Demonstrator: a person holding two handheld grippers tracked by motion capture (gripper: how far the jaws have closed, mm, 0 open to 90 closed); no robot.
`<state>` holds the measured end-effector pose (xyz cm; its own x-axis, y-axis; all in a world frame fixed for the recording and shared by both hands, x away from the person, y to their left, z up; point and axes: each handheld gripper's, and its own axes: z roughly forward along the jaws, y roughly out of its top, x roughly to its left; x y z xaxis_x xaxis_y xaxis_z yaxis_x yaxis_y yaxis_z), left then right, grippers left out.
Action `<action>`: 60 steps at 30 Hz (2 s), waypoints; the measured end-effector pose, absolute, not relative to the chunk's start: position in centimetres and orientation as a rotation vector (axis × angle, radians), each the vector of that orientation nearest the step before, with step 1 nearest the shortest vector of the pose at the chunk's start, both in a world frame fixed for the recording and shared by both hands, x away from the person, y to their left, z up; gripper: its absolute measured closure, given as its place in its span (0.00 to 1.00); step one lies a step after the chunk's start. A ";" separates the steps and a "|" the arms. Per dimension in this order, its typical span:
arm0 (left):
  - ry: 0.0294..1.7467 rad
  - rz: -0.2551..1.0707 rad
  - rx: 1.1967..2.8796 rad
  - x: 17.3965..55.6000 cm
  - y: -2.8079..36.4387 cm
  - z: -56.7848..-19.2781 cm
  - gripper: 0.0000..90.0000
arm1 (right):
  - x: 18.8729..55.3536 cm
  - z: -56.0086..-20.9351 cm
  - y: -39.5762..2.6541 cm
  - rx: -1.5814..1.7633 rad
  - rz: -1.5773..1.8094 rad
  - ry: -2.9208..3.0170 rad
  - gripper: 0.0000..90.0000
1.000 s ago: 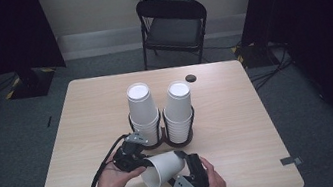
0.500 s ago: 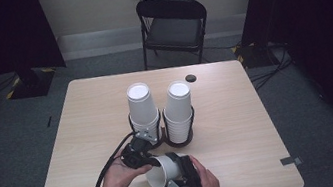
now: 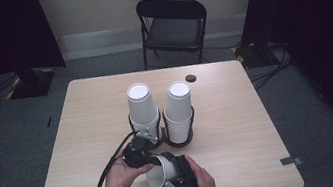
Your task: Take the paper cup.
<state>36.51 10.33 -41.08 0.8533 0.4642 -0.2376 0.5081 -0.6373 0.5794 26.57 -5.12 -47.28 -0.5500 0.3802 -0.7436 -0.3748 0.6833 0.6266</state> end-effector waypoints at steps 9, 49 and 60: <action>0.740 -0.101 2.311 36.6 10.3 -41.8 0.94 | 26.8 -47.2 -5.1 0.010 1.001 1.935 0.11; 0.735 0.204 1.949 35.1 12.0 -43.0 0.52 | 28.4 -46.1 -7.4 0.241 1.172 1.963 0.13; 0.774 0.291 1.801 34.4 14.1 -43.3 0.32 | 29.4 -46.2 -9.0 0.409 1.262 1.997 0.13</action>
<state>34.37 14.10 -43.33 0.7561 0.6316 -0.1712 0.3622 -0.1861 0.9133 29.35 -9.01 -46.17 -0.6853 0.6033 -0.4080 -0.1096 0.4684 0.8767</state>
